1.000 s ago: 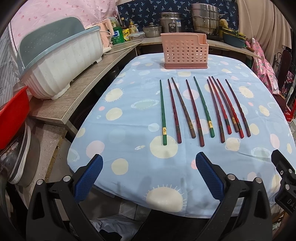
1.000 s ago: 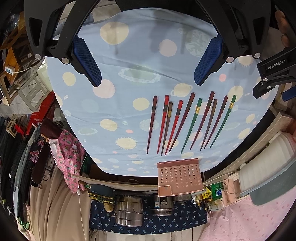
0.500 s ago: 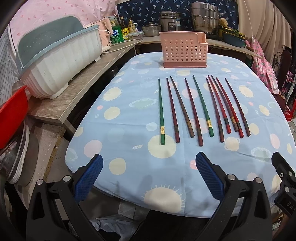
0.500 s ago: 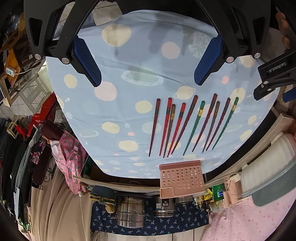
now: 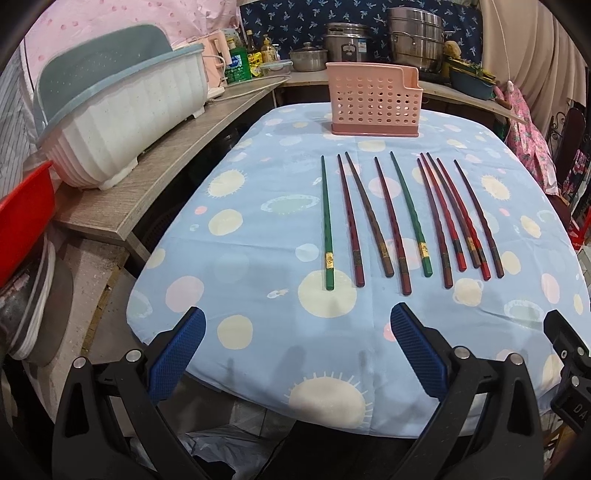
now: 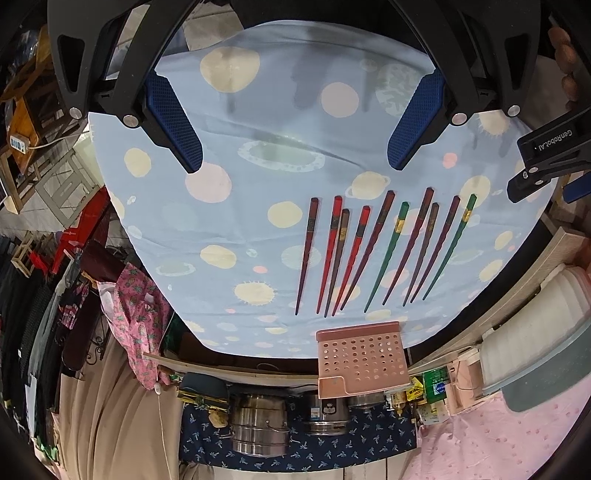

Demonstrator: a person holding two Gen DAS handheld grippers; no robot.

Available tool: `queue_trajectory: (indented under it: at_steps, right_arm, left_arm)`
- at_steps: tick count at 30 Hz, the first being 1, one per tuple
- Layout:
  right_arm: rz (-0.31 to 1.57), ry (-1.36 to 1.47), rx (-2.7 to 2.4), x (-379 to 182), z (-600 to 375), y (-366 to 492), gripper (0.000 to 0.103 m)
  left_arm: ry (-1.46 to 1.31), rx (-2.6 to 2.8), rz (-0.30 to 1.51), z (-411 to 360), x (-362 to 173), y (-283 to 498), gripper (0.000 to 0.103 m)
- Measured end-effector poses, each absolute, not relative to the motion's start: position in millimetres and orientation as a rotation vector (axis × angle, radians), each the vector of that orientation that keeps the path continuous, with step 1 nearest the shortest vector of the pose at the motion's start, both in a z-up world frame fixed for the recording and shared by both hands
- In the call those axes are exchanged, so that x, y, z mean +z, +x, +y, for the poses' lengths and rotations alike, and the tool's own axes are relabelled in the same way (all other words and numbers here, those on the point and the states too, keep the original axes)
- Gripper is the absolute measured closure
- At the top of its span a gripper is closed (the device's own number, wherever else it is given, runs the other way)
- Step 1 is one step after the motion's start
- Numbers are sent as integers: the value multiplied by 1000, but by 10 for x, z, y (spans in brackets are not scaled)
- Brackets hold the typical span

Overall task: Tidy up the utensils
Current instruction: 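Grasp a green chopstick with the left tool while the right tool grasps a dark red chopstick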

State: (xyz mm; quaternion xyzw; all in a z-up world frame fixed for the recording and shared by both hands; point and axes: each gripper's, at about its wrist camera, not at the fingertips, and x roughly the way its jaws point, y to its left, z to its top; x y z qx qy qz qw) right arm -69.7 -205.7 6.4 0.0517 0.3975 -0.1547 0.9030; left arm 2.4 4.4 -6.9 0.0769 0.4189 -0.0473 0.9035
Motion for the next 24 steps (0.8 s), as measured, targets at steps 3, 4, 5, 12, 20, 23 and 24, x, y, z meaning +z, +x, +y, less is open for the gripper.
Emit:
queue_trajectory:
  at_steps: [3,4,5,12,20,23,24]
  right_arm:
    - [828,109,-327,24,-2101,-671,7]
    - [830,108,-330,7,-2116,-655,7]
    - [833,108,-333,-12,-2142,-634,7]
    - [844,110,-345,-88,-2287,-387,7]
    - [862,102,-350,-198,-2393,53,18]
    - [881,110,-341,-261,-2415,194,28]
    - [888,114,-335,-283,-2421,233,32]
  left_arm:
    - [120,-117,889,115,-143,121,7]
    - [112,-118,888,130,-162,145,7]
    - [110,-108,887,147,-187,182,7]
    - [108,-91,917,182,-365,493,7]
    - [131,-71,946,118,-524,806,8]
    - [125,-78,972,113,-580,881,12]
    - [123,-81,980,111,-595,895,14]
